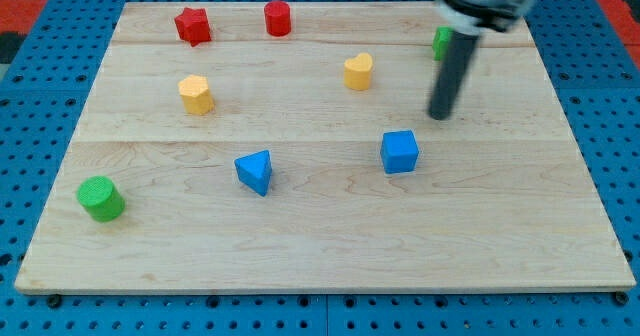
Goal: Slide the blue cube towards the right side of the board
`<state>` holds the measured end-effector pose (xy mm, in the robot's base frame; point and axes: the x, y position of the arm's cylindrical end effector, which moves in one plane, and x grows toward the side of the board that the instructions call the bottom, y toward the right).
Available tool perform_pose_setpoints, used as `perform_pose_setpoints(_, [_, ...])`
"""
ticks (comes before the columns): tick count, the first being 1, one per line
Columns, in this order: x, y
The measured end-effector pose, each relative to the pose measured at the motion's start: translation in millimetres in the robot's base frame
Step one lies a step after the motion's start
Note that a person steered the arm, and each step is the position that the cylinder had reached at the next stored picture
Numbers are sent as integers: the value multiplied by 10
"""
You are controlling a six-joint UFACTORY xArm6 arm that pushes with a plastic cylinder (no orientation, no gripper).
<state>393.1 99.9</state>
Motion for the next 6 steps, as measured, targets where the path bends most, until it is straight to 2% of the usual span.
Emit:
perform_pose_setpoints(1, [18,-799])
perform_pose_setpoints(3, [689,-497])
perform_pose_setpoints(5, [778,252])
perform_pose_setpoints(6, [676,-266])
